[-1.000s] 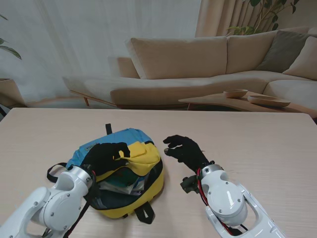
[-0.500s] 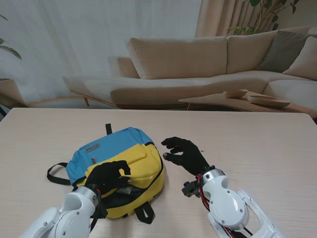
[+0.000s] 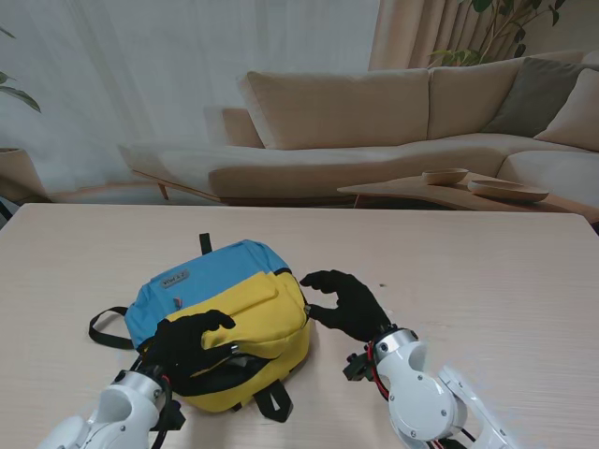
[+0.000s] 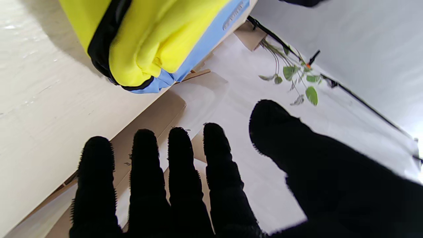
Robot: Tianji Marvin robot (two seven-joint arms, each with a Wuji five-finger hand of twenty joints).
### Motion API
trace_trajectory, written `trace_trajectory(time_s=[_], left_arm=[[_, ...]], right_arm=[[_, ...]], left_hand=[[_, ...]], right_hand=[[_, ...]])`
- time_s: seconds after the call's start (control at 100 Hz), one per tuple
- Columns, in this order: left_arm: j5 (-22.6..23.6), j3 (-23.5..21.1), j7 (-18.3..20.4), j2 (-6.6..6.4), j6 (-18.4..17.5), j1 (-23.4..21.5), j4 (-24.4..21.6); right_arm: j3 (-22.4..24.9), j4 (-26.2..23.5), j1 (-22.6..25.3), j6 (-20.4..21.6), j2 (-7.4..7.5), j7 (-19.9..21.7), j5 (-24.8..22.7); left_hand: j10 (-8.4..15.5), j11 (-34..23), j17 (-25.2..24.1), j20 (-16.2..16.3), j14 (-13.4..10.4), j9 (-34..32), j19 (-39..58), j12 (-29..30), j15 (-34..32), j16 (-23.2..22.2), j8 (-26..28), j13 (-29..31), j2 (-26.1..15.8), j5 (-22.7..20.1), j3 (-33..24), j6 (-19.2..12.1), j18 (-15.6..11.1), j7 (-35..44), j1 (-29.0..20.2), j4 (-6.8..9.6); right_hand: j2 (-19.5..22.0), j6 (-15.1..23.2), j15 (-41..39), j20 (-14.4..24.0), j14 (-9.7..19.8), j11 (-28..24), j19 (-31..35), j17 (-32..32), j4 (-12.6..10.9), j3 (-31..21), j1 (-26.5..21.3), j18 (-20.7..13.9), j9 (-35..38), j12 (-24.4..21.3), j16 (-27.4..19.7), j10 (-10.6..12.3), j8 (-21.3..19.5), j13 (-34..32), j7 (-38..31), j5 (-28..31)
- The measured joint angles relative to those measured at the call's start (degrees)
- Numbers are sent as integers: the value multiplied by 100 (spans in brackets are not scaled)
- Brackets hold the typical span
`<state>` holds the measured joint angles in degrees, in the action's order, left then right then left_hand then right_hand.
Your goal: Pack books into the school bag then zip close the school bag
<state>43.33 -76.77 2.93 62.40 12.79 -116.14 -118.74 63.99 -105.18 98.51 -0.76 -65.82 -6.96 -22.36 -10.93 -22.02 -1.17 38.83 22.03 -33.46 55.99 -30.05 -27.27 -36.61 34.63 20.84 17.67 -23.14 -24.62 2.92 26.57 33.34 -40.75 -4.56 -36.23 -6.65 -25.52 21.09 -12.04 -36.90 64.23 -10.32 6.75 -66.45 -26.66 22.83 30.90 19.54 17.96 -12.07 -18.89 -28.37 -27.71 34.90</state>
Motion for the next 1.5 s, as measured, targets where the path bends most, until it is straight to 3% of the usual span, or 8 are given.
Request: trace_trajectory(time_s=[0.24,0.41,0.57,0.77,0.92,1.04,1.31,1.5], left_arm=[[377,-806,-80,30,-460,-580,-237],[400,-1281,-17,31,-737,-899,-366],[327,-1420,16,26,-813,-1096,-487],[640,-1551,-259,52,-820,-1344,-575],[799,-1701,-461,84,-879,-1507,-561],[831,-1801,-503,93,-990,-1566,-490],[1374,-1859,-520,90,-759,-1613,-363],[1435,-1916,-518,85,-720,-1614,-217]], right_arm=[[-433,119,-221,174,112,1,-353],[-768,102,-356,233,161,179,-721],[-995,4,-410,243,219,348,-793],[-1421,-19,-563,174,258,384,-989],[-1873,69,-865,-77,278,497,-1199],[-2251,192,-1177,-362,289,660,-1312],[-3005,609,-1959,-917,290,1133,-1333],[-3190,779,-2256,-1150,282,1457,-993]], left_hand=[[31,193,-136,-1,-60,294,-372,84,263,1,-123,-168,0,160,19,-76,-74,-134,80,0],[85,323,-249,-2,-133,511,-730,181,460,55,-331,-359,-14,161,252,-138,-135,-358,223,1],[85,402,-277,-2,-137,521,-917,245,501,59,-430,-359,-76,225,473,-157,-157,-594,433,1],[91,541,-294,-1,-142,575,-1061,308,577,82,-619,-359,-86,225,542,-213,-161,-709,434,1],[152,546,-313,1,-198,580,-1198,317,645,93,-625,-359,-99,225,542,-214,-185,-711,430,1],[158,547,-313,1,-262,583,-1201,317,647,94,-625,-359,-105,225,542,-217,-225,-636,426,1],[166,519,-313,56,-273,583,-1260,317,647,94,-625,-359,-159,225,539,-363,-234,-506,416,0],[231,497,-313,80,-338,583,-1260,317,647,94,-593,-359,-167,225,527,-450,-242,-440,266,1]], right_hand=[[29,252,540,-334,460,207,-614,427,-143,40,85,-370,-359,-62,-264,330,12,357,-98,-309],[80,474,887,-755,963,380,-1234,832,-144,41,236,-1058,-853,-94,-449,712,8,868,-89,-808],[198,578,956,-907,1140,466,-1446,953,-144,181,258,-1274,-981,-158,-507,846,17,928,-120,-884],[589,721,1153,-1095,1309,685,-1649,1097,-250,876,664,-1500,-986,-282,-599,934,233,1175,22,-1051],[696,890,1219,-1196,1413,815,-1822,1202,-224,1244,793,-1626,-1200,-344,-647,1033,286,1272,89,-1244],[711,967,1246,-1209,1431,869,-1879,1244,-227,1222,805,-1676,-1201,-359,-657,1077,301,1333,108,-1305],[752,962,1455,-1430,1584,1070,-2167,1332,-227,1508,806,-1858,-1553,-427,-772,1183,356,1621,244,-1560],[777,944,1458,-1571,1613,1009,-2319,1389,-232,1565,806,-2056,-1542,-429,-786,1220,359,1621,287,-1538]])
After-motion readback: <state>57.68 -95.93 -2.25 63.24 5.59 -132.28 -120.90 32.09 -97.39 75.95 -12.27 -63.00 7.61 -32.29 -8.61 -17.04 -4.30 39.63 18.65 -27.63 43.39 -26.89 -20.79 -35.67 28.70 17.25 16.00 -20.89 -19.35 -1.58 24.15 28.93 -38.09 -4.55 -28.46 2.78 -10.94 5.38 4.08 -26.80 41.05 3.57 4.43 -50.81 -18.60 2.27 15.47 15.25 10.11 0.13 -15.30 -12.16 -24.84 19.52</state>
